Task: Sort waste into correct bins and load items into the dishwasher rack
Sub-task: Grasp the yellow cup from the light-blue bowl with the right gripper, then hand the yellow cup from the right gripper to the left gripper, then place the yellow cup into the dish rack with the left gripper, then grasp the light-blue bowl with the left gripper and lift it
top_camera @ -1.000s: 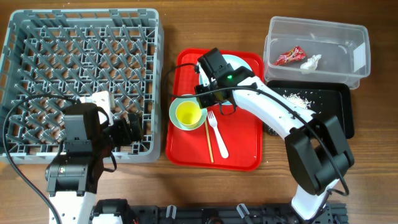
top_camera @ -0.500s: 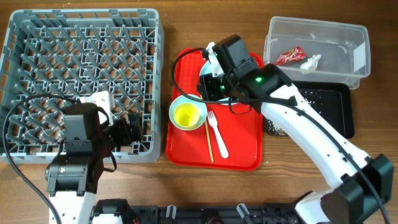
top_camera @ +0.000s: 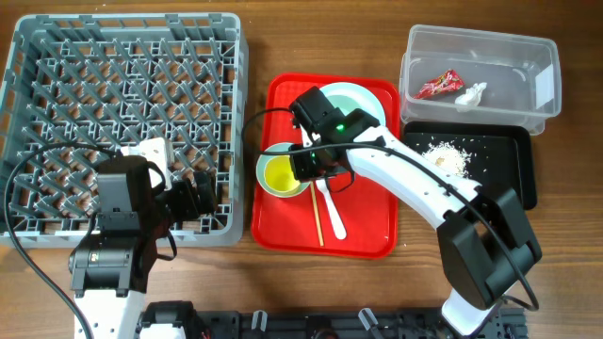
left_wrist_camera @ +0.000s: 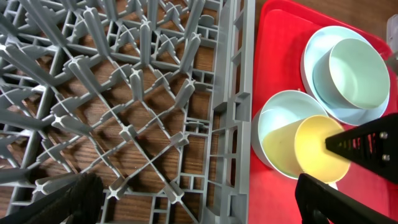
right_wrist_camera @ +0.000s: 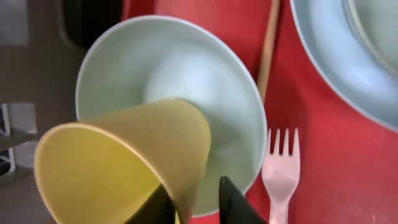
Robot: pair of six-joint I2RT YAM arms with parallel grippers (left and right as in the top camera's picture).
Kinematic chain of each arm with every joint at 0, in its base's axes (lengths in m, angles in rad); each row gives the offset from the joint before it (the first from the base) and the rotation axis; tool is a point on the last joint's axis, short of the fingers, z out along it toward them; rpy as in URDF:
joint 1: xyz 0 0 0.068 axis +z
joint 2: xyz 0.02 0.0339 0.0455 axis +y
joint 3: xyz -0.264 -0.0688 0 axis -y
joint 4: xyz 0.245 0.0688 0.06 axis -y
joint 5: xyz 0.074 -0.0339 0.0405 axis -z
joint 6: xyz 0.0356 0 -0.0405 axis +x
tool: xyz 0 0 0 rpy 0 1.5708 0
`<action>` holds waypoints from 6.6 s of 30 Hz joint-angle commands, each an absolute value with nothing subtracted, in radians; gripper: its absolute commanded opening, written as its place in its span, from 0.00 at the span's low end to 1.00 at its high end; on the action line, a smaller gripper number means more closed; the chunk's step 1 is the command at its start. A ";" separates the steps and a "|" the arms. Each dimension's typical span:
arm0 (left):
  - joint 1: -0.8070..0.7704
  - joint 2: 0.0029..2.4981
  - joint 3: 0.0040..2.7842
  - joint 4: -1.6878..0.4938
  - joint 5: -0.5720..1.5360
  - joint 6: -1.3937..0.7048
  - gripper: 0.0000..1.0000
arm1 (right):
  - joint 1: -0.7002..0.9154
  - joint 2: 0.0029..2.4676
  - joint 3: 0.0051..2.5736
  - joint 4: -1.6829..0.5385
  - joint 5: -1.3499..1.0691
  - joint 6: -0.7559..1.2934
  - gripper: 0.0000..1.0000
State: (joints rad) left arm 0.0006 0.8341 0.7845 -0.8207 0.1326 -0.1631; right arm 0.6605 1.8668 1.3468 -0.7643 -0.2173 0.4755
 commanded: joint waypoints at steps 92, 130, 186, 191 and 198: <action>0.351 1.166 0.851 -0.336 0.784 -0.336 0.04 | 0.286 1.399 1.422 -1.096 -0.145 0.393 0.24; 0.349 1.515 1.185 -1.134 0.108 -0.292 1.00 | 0.287 1.374 1.421 -1.183 -0.104 0.403 0.22; -0.665 1.828 1.179 -0.767 0.159 -0.090 0.04 | -0.026 1.243 1.418 -1.303 -0.146 0.419 1.00; -0.663 1.730 1.232 -0.780 0.160 -0.124 0.04 | -0.026 1.243 1.418 -1.305 -0.146 0.418 1.00; -0.533 1.418 1.328 -0.797 0.168 -0.123 0.04 | -0.026 1.243 1.418 -1.304 -0.146 0.418 1.00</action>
State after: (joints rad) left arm -0.6346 1.5639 1.2865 -0.7994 0.1524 -0.1112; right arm -0.0219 1.2419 1.4139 -1.3022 -0.1417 0.4068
